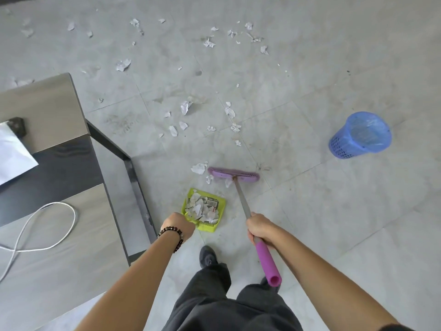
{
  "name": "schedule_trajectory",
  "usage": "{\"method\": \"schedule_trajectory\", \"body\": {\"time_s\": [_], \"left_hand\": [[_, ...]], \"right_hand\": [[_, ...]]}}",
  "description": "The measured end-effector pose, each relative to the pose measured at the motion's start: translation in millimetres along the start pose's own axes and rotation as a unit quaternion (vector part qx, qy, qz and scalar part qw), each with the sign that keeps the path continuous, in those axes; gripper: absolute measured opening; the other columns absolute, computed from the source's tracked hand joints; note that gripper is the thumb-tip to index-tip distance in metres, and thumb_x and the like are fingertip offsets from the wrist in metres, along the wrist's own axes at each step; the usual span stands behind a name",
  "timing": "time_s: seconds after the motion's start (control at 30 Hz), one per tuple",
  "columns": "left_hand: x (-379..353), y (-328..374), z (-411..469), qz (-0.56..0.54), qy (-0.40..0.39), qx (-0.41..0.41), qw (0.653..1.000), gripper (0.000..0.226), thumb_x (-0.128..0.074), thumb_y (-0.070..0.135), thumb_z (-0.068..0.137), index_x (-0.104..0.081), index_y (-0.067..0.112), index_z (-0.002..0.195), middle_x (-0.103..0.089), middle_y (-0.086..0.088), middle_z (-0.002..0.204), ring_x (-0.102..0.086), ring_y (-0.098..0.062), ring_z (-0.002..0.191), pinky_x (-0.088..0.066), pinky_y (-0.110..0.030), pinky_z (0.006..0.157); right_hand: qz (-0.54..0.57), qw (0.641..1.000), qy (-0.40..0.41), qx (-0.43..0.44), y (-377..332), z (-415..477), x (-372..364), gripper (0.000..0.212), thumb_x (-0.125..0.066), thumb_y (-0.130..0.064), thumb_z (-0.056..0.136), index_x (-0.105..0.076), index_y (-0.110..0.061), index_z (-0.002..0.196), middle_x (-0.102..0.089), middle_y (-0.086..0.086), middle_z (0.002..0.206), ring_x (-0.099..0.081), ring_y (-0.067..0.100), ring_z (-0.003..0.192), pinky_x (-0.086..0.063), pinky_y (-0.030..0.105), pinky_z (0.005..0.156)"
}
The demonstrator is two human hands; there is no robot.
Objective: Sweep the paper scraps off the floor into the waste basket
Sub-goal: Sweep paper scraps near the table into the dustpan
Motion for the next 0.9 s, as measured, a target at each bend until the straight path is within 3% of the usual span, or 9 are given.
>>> {"method": "schedule_trajectory", "body": {"time_s": [0.13,0.23,0.37,0.47,0.57,0.67,0.8,0.9], "left_hand": [[11,8,0,0.043,-0.001,-0.004,0.999,0.018,-0.046,0.013,0.085,-0.053,0.008,0.069,-0.053,-0.003,0.061,-0.048,-0.016,0.051,-0.036,-0.02,0.043],[12,10,-1,0.048,-0.007,-0.005,0.999,0.023,-0.045,0.016,0.087,-0.05,0.008,0.066,-0.053,-0.003,0.06,-0.049,-0.015,0.052,-0.036,-0.021,0.043],[9,9,-9,0.02,-0.006,0.004,1.0,0.016,-0.046,0.015,0.084,-0.053,0.008,0.072,-0.056,-0.004,0.063,-0.051,-0.018,0.051,-0.042,-0.021,0.046],[11,9,-14,0.02,-0.001,0.015,1.0,0.014,-0.046,0.015,0.084,-0.057,0.008,0.081,-0.056,-0.004,0.066,-0.055,-0.019,0.055,-0.042,-0.02,0.047],[13,10,-18,0.006,0.01,0.024,1.0,0.016,-0.045,0.014,0.083,-0.06,0.008,0.087,-0.059,-0.004,0.074,-0.057,-0.023,0.065,-0.045,-0.022,0.054],[7,10,-25,-0.024,0.007,0.048,0.999,0.017,-0.043,0.01,0.082,-0.059,0.008,0.084,-0.056,-0.005,0.069,-0.052,-0.022,0.057,-0.041,-0.021,0.049],[-9,13,-29,-0.112,-0.003,0.079,0.991,0.023,-0.039,0.007,0.082,-0.06,0.005,0.09,-0.044,-0.006,0.056,-0.04,-0.02,0.043,-0.033,-0.018,0.044],[-19,18,-33,-0.144,0.007,0.101,0.984,0.015,-0.043,0.008,0.083,-0.058,0.007,0.083,-0.041,-0.003,0.053,-0.037,-0.019,0.04,-0.03,-0.016,0.042]], "right_hand": [[0.017,0.997,-0.051,-0.058,-8,-35,22,0.014,-0.035,-0.005,0.095,-0.045,-0.012,0.087,-0.044,-0.001,0.035,-0.039,0.009,0.026,-0.031,0.017,0.033],[0.078,0.985,-0.088,-0.126,-20,-56,63,0.006,-0.041,-0.017,0.099,-0.046,-0.019,0.098,-0.041,-0.007,0.044,-0.038,0.001,0.03,-0.03,0.013,0.029],[0.117,0.978,-0.103,-0.136,-35,-70,92,0.014,-0.045,-0.023,0.1,-0.048,-0.016,0.111,-0.042,-0.007,0.049,-0.038,-0.001,0.031,-0.03,0.011,0.027],[0.093,0.981,-0.118,-0.123,-53,-68,98,0.012,-0.043,-0.023,0.101,-0.048,-0.016,0.109,-0.041,-0.007,0.049,-0.037,-0.001,0.03,-0.031,0.011,0.028],[0.022,0.986,-0.128,-0.107,-77,-57,104,0.015,-0.039,-0.024,0.102,-0.044,-0.017,0.088,-0.038,-0.009,0.043,-0.035,-0.001,0.028,-0.029,0.011,0.027],[-0.049,0.986,-0.133,-0.084,-98,-45,107,0.026,-0.035,-0.022,0.1,-0.037,-0.019,0.074,-0.036,-0.008,0.038,-0.034,0.001,0.026,-0.027,0.011,0.028],[-0.143,0.986,-0.08,0.038,-126,-11,115,0.026,-0.04,-0.015,0.091,-0.042,-0.014,0.065,-0.044,0.0,0.043,-0.038,0.01,0.035,-0.03,0.017,0.036],[-0.197,0.972,-0.054,0.116,-141,14,108,0.025,-0.042,-0.01,0.088,-0.048,-0.008,0.064,-0.048,0.011,0.05,-0.041,0.017,0.033,-0.034,0.02,0.037]]}}
Point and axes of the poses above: each hand's wrist, its own z-axis towards the middle knuckle, its own x-axis out of the back of the hand, y = z × x, the point moved 3 cm from there along z, towards the middle knuckle
